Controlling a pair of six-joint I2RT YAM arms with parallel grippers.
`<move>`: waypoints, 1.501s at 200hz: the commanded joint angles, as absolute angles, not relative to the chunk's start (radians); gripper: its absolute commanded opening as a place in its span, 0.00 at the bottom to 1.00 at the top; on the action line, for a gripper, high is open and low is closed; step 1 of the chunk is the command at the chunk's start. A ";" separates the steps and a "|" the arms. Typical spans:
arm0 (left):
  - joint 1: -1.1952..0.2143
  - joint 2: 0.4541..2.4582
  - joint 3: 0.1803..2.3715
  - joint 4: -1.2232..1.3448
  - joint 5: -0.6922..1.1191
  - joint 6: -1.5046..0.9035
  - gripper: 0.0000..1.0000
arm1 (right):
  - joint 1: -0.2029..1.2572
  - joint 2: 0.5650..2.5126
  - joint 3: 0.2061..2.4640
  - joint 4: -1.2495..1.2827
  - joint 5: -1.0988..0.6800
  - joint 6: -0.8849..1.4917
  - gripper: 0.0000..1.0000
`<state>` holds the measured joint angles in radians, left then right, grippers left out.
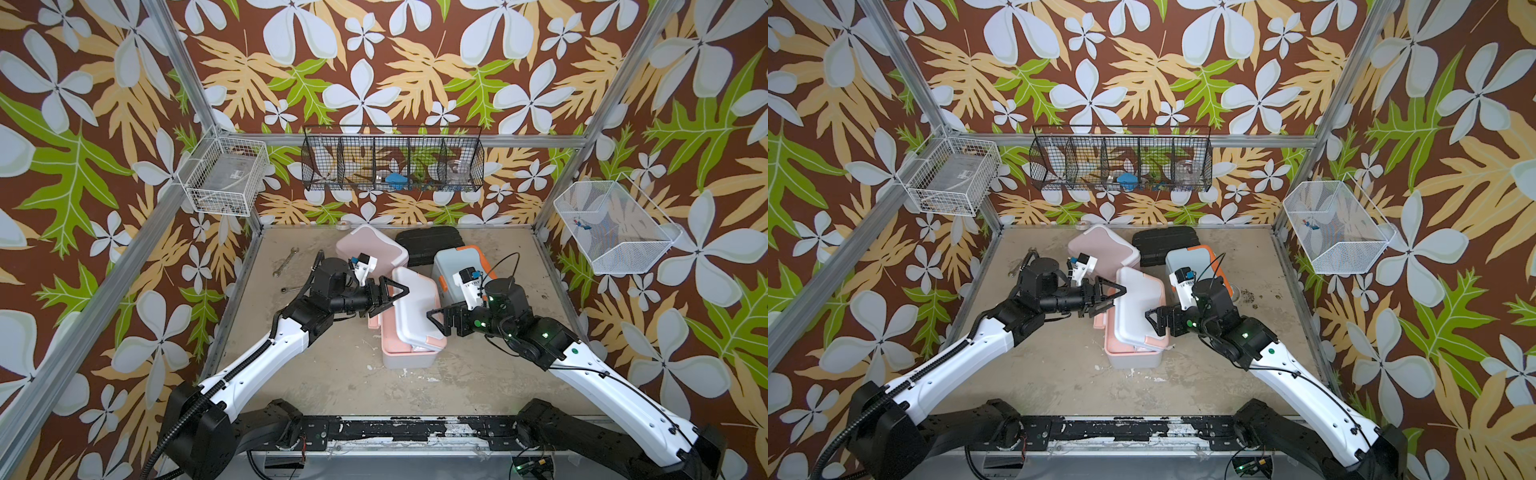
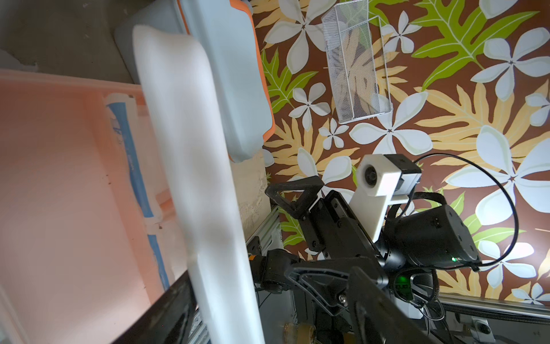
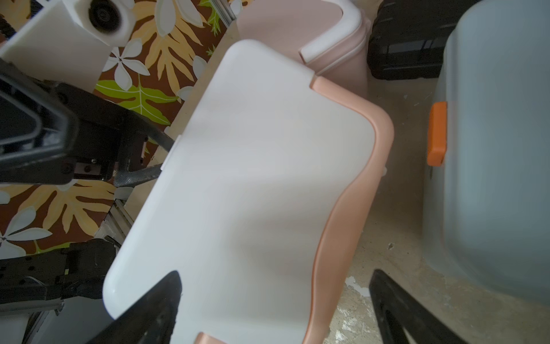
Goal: Open first aid kits and take out gauze
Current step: Open the lid of the first aid kit.
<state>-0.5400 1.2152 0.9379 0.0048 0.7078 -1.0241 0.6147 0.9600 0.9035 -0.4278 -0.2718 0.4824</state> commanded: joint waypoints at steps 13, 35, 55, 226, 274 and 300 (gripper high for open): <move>-0.592 1.269 1.034 0.052 0.691 -1.034 0.79 | 0.616 0.909 0.945 -0.469 -0.224 0.469 0.98; -0.638 1.324 1.106 0.058 0.675 -1.036 0.79 | 0.616 0.876 0.963 -0.480 -0.223 0.469 0.98; -0.680 1.375 1.172 0.064 0.661 -1.038 0.79 | 0.617 0.855 0.969 -0.491 -0.220 0.469 0.98; -0.822 1.535 1.279 0.094 0.616 -1.004 0.81 | 0.617 0.780 0.951 -0.658 0.003 0.537 0.70; -0.822 1.479 1.236 0.000 0.522 -0.943 0.82 | 0.617 0.738 0.942 -0.663 0.034 0.552 0.67; -0.820 1.433 1.234 -0.137 0.398 -0.865 0.82 | 0.617 0.716 0.917 -0.632 0.007 0.555 0.67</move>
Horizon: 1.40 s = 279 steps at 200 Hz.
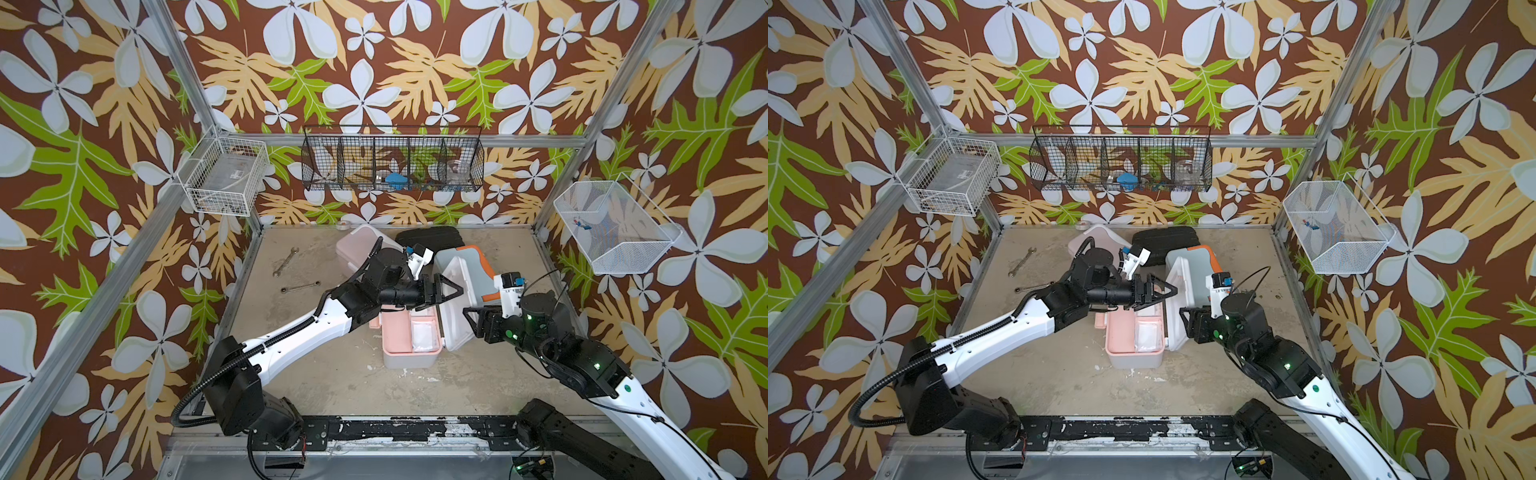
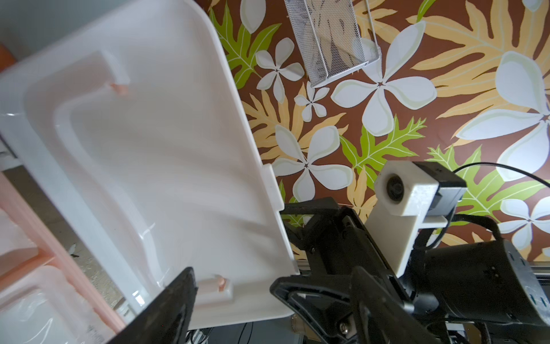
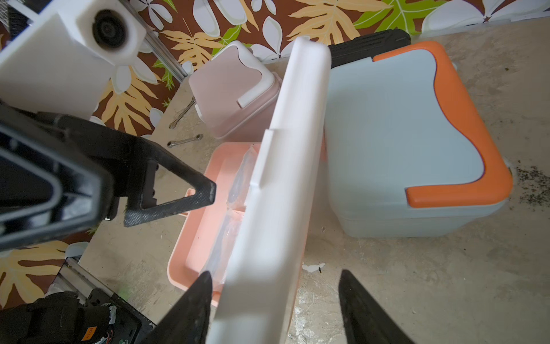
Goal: Open first aid kits and take out gauze
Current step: Open the lid of the first aid kit, then pick up the gauze from the first aid kit.
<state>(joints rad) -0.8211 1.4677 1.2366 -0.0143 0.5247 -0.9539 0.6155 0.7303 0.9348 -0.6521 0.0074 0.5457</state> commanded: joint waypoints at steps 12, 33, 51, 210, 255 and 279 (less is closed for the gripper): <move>-0.818 1.415 1.230 -0.194 0.336 -0.835 0.82 | 0.617 0.708 0.903 -0.607 -0.014 0.555 0.67; -0.810 1.399 1.230 -0.282 0.240 -0.788 0.80 | 0.617 0.712 0.898 -0.594 -0.028 0.550 0.67; -0.799 1.417 1.244 -0.354 0.174 -0.749 0.78 | 0.617 0.716 0.894 -0.592 -0.028 0.546 0.67; -0.787 1.667 1.407 -0.589 -0.034 -0.604 0.30 | 0.616 0.703 0.888 -0.589 -0.040 0.547 0.67; -0.787 1.698 1.407 -0.572 -0.007 -0.606 0.30 | 0.616 0.701 0.882 -0.585 -0.040 0.545 0.67; -0.787 1.709 1.408 -0.572 -0.004 -0.603 0.26 | 0.616 0.696 0.881 -0.588 -0.035 0.543 0.67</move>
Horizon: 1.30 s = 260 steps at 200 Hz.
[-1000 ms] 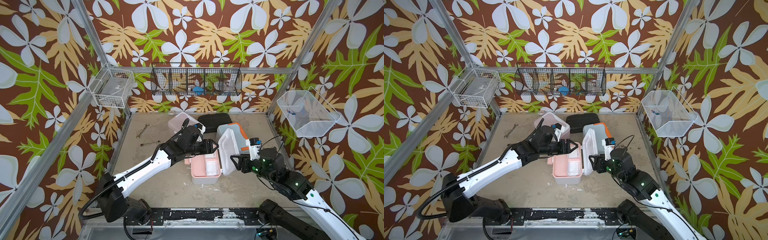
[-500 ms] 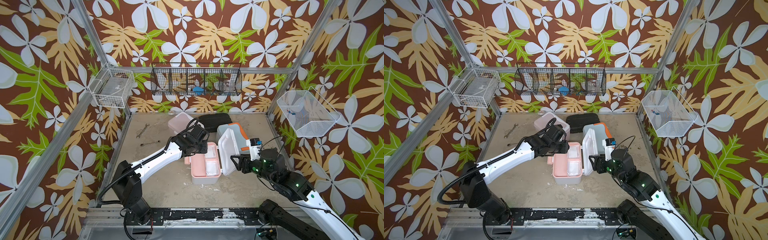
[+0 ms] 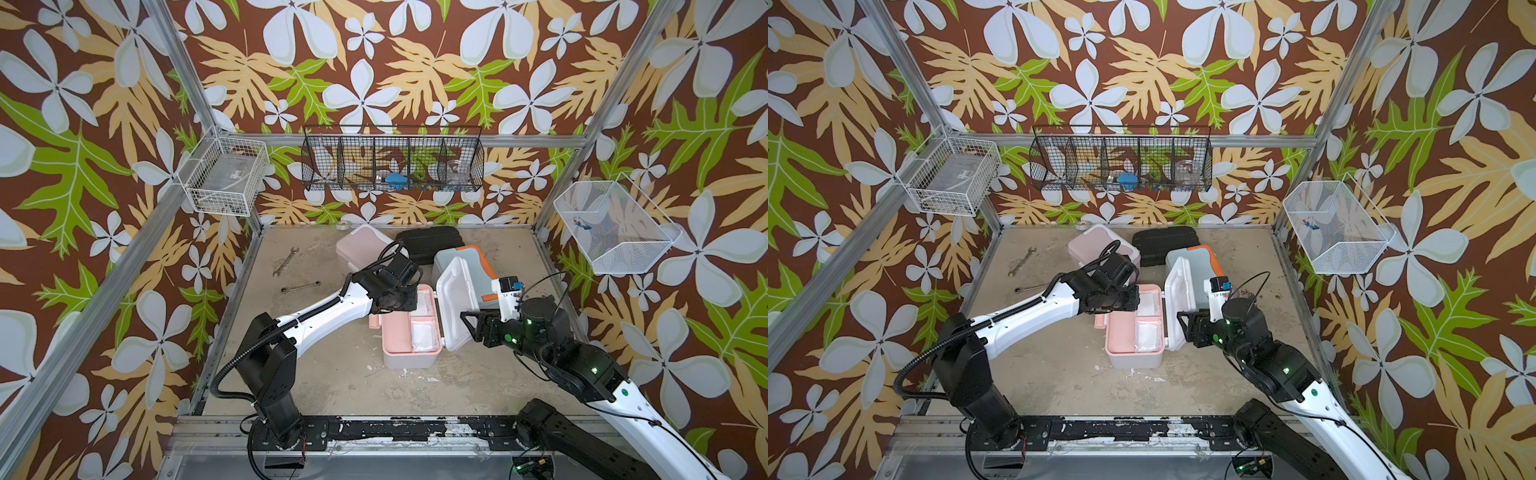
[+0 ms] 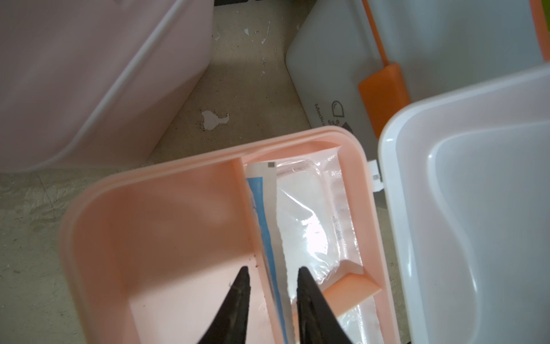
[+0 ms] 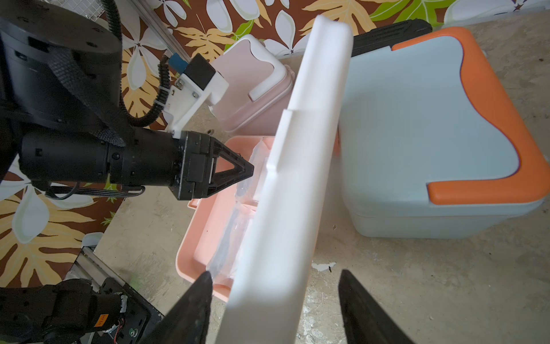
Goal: Open first aid kits and take out gauze
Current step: Pick up the gauze from the first aid kit, then place the gauze at the center of the board.
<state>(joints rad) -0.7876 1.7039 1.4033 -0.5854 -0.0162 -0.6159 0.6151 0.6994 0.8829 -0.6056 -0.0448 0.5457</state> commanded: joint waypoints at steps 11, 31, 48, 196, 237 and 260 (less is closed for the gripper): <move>-0.786 1.707 1.410 -0.573 -0.003 -0.604 0.20 | 0.616 0.693 0.879 -0.588 -0.034 0.543 0.67; -0.786 1.693 1.413 -0.574 0.000 -0.606 0.10 | 0.616 0.692 0.877 -0.588 -0.033 0.543 0.67; -0.787 1.671 1.412 -0.574 0.006 -0.611 0.02 | 0.617 0.692 0.873 -0.586 -0.033 0.544 0.67; -0.130 1.158 0.998 -0.426 0.096 -0.690 0.00 | 0.617 0.680 0.845 -0.562 -0.059 0.549 0.67; 0.161 1.164 0.913 -0.376 0.085 -0.764 0.00 | 0.617 0.692 0.838 -0.550 -0.076 0.549 0.67; 0.241 1.182 0.880 -0.310 0.021 -0.817 0.00 | 0.617 0.693 0.837 -0.548 -0.081 0.546 0.67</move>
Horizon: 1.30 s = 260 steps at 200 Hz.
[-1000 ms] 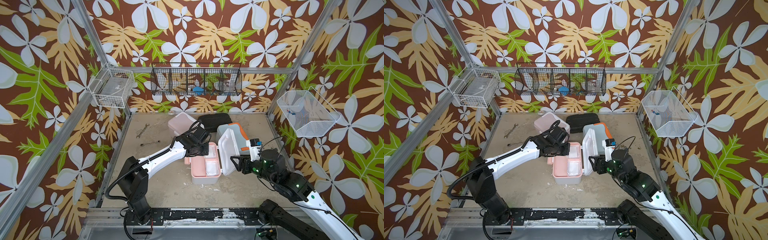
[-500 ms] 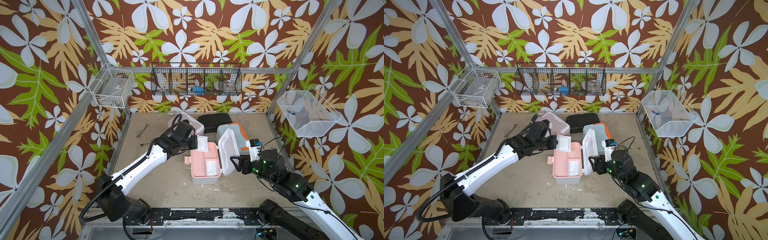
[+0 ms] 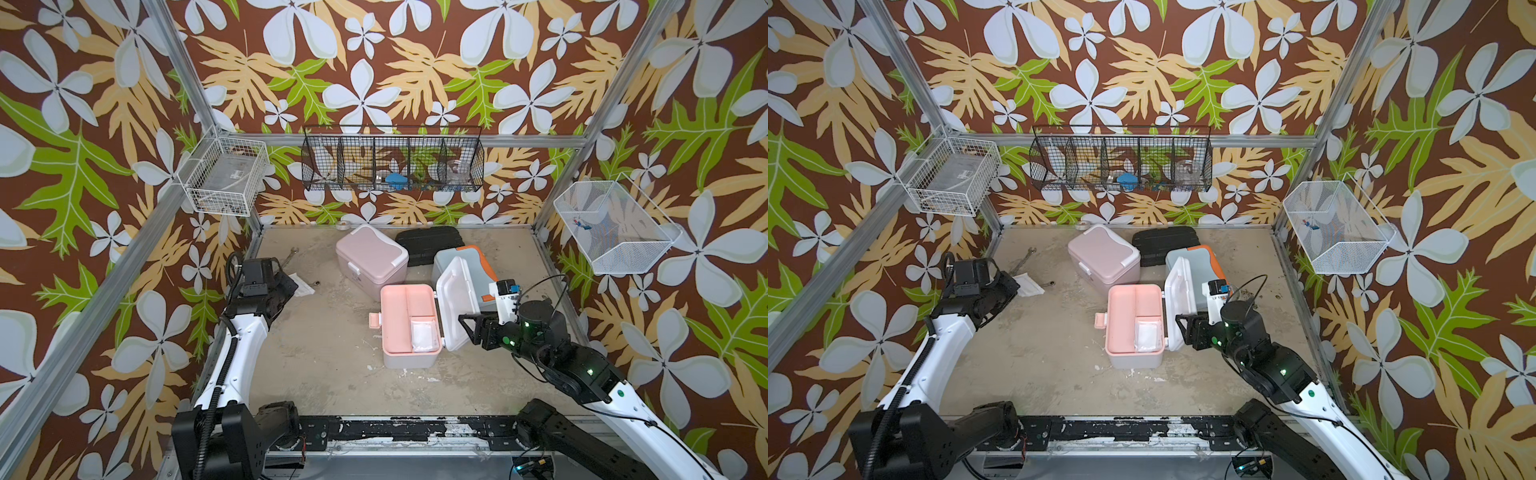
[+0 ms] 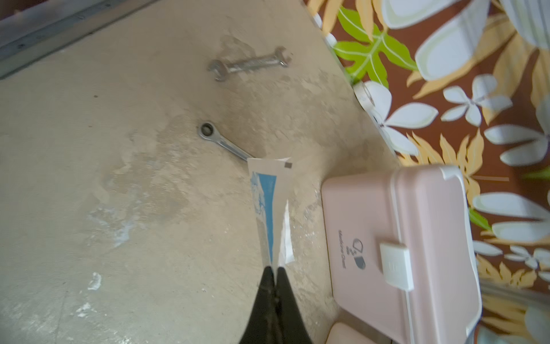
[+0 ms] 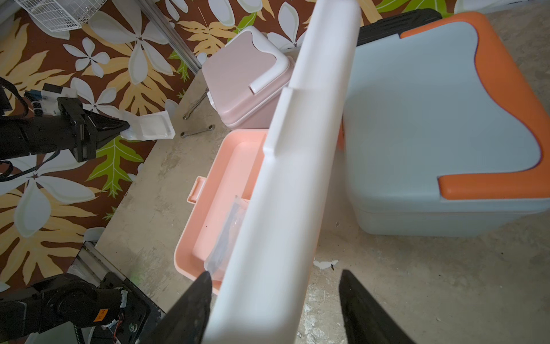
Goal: Open first aid kits and take out gauze
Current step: Place the gauze at the center of the board.
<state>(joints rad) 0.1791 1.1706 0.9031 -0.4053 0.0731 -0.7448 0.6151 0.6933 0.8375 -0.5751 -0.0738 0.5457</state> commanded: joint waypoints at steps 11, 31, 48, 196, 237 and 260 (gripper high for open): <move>0.277 1.207 0.872 -0.289 0.015 -0.853 0.00 | 0.615 0.695 0.840 -0.551 -0.079 0.543 0.67; 0.332 1.266 0.868 -0.283 0.005 -0.910 0.00 | 0.616 0.694 0.847 -0.561 -0.077 0.533 0.68; 0.363 1.300 0.867 -0.277 -0.029 -0.944 0.00 | 0.616 0.690 0.852 -0.572 -0.071 0.527 0.68; 0.388 1.443 0.810 -0.108 -0.157 -0.979 0.00 | 0.616 0.690 0.862 -0.577 -0.077 0.525 0.68; 0.388 1.453 0.802 -0.095 -0.145 -0.943 0.16 | 0.617 0.690 0.854 -0.571 -0.088 0.527 0.68; 0.387 1.449 0.789 -0.092 -0.131 -0.937 0.21 | 0.617 0.689 0.851 -0.568 -0.091 0.531 0.68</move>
<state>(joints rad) 0.3851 1.4517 0.7979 -0.1101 -0.1326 -0.9600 0.6151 0.6907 0.8532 -0.5758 -0.0807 0.5232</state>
